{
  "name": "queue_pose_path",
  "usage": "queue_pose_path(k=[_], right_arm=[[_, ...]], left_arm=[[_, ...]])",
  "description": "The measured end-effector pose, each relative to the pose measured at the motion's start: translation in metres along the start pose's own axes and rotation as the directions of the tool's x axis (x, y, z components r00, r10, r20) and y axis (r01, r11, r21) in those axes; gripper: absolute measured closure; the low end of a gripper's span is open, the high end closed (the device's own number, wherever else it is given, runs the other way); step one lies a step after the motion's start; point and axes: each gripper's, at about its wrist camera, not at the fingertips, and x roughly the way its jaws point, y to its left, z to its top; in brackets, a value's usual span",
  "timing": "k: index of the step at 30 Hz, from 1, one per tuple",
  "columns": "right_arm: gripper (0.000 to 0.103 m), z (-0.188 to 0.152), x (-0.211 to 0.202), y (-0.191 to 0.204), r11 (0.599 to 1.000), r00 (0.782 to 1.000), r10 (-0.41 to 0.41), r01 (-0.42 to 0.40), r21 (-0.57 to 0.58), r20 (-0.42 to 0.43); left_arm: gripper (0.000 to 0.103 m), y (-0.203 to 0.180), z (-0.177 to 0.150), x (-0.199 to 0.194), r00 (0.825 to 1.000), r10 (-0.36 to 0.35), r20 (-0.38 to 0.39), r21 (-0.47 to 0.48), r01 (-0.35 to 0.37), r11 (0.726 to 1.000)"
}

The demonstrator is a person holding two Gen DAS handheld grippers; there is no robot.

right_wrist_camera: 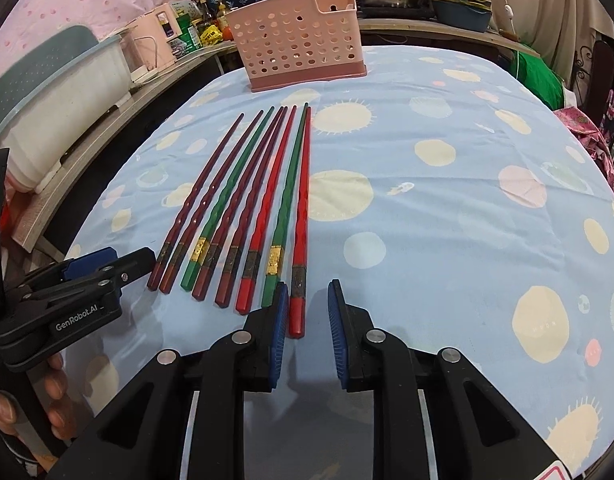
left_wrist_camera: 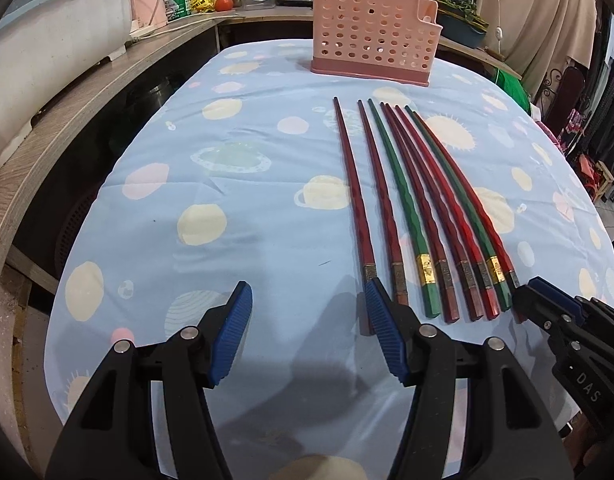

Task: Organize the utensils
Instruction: 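Grasp a red chopstick with the right tool while the left tool grasps a dark red chopstick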

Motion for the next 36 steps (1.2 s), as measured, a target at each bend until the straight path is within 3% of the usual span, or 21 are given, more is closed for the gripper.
queue_pose_path(k=[4, 9, 16, 18, 22, 29, 36], right_arm=[[0.085, 0.003, 0.002, 0.001, 1.000, 1.000, 0.005, -0.005, 0.000, 0.004], [0.094, 0.003, 0.004, 0.001, 1.000, 1.000, -0.004, 0.004, -0.002, 0.011], [0.096, 0.003, 0.005, 0.000, 1.000, 1.000, -0.004, 0.004, -0.001, 0.017], [0.096, 0.002, 0.004, 0.000, 1.000, 1.000, -0.006, 0.006, -0.003, 0.018], [0.096, 0.001, 0.002, 0.000, 1.000, 1.000, -0.008, 0.008, -0.008, 0.016], [0.096, 0.014, -0.031, -0.006, 1.000, 0.998, -0.015, 0.015, 0.001, 0.065], [0.096, 0.064, -0.089, -0.018, 1.000, 0.979, -0.022, 0.021, 0.009, 0.203]], left_arm=[[0.047, -0.002, 0.001, -0.002, 1.000, -0.011, 0.009, 0.001, 0.011, 1.000], [0.046, -0.005, 0.001, 0.007, 1.000, -0.022, -0.007, -0.006, 0.022, 1.000], [0.048, -0.012, 0.001, 0.009, 1.000, -0.005, 0.002, 0.017, 0.005, 1.000], [0.054, -0.012, 0.001, 0.009, 1.000, 0.007, 0.005, 0.027, -0.007, 1.000], [0.094, -0.006, 0.002, 0.006, 1.000, -0.013, -0.001, 0.016, 0.013, 1.000], [0.096, 0.010, 0.011, -0.013, 0.998, -0.068, -0.002, -0.035, 0.068, 0.997], [0.096, 0.026, 0.054, -0.067, 0.989, -0.100, 0.105, -0.067, 0.107, 0.992]])
